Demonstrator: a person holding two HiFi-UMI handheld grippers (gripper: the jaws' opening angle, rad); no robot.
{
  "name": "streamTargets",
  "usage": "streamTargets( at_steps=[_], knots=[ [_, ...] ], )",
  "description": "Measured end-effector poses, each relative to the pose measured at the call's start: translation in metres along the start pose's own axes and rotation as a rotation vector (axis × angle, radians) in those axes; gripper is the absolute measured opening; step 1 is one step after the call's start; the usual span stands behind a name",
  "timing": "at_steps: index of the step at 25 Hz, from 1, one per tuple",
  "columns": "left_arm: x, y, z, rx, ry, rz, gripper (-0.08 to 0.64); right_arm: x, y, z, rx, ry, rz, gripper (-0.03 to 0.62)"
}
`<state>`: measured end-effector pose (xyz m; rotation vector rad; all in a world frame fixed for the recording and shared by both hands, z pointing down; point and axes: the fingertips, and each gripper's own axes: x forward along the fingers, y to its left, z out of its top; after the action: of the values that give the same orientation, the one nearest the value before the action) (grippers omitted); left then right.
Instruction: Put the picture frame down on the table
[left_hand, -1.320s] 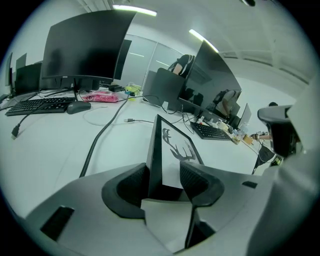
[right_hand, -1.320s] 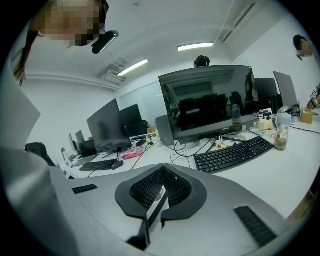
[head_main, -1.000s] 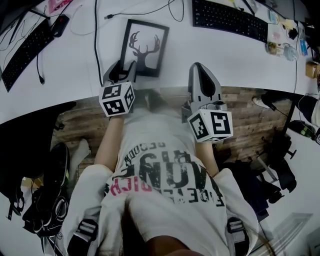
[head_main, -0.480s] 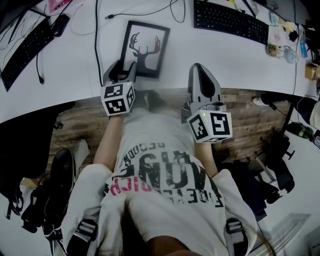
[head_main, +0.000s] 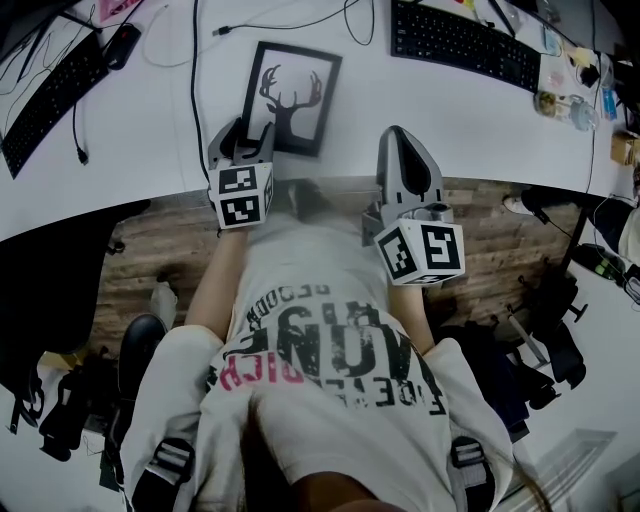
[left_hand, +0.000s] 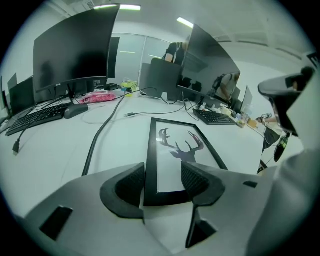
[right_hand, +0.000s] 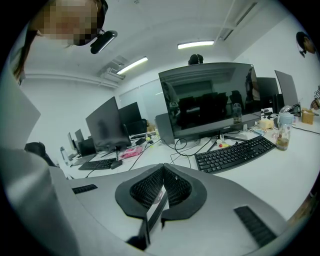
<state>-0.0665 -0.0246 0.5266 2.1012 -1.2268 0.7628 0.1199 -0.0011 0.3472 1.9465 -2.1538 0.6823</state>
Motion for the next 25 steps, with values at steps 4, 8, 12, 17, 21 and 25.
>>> streamTargets(
  at_steps=[4,8,12,17,21,25],
  knots=[
    [0.0,0.001,-0.001,-0.004,0.002,0.0,0.225,0.004,0.002,-0.001,0.003,0.0,0.018,0.0],
    [0.0,-0.001,0.002,-0.004,-0.001,-0.004,0.225,0.008,0.004,0.005,0.011,-0.015,0.041,0.0],
    [-0.001,-0.001,0.001,-0.008,-0.001,0.001,0.225,0.015,0.008,0.006,0.019,-0.026,0.072,0.0],
    [0.001,-0.001,-0.002,-0.007,0.003,0.0,0.225,0.025,0.012,-0.001,0.02,-0.016,0.093,0.0],
    [-0.001,-0.001,0.002,-0.01,-0.003,0.002,0.225,0.032,0.016,-0.004,0.027,-0.004,0.11,0.0],
    [0.0,-0.001,0.001,-0.008,-0.004,0.0,0.225,0.036,0.018,-0.005,0.032,-0.001,0.117,0.0]
  ],
)
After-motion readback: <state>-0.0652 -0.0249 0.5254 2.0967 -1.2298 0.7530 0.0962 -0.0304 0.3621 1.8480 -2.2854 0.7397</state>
